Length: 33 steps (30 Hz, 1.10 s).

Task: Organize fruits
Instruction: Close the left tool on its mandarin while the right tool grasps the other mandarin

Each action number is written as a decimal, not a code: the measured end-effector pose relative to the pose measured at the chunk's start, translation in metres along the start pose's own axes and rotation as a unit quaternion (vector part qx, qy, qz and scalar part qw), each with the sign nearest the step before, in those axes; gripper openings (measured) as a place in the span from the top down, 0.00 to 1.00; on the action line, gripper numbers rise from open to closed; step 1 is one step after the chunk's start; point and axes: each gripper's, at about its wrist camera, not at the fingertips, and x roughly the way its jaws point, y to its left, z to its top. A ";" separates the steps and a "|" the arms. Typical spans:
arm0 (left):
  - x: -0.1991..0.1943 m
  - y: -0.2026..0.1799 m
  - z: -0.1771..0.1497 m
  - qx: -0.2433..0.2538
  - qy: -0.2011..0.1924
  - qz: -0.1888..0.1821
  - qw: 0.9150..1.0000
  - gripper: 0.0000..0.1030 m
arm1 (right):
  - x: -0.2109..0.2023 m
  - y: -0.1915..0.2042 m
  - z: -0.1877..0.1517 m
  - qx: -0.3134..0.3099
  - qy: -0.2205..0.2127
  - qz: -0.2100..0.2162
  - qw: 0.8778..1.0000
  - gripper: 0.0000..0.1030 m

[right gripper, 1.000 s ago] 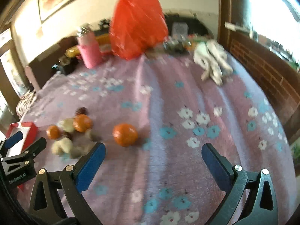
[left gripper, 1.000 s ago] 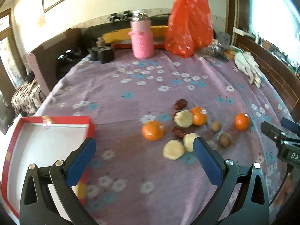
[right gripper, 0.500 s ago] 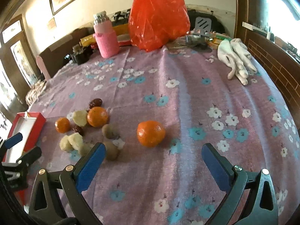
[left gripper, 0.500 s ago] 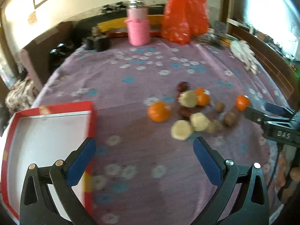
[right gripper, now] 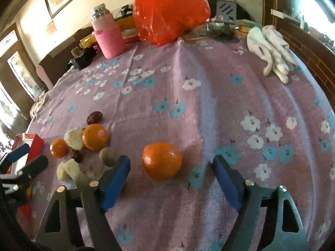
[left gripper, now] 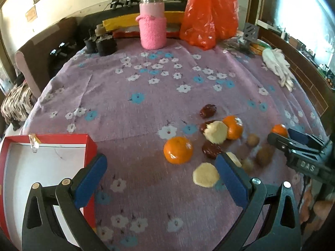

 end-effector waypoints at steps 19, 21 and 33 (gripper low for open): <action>0.036 -0.001 0.006 -0.014 0.017 -0.019 1.000 0.48 | -0.004 0.002 -0.006 -0.023 -0.006 -0.026 0.999 0.42; 0.034 -0.002 0.007 -0.016 0.014 -0.033 0.999 0.62 | -0.006 0.000 -0.007 -0.019 -0.007 -0.021 1.000 0.50; 0.014 -0.003 -0.008 -0.004 -0.002 -0.062 0.998 0.69 | -0.022 0.005 -0.013 -0.023 -0.012 -0.001 1.000 0.60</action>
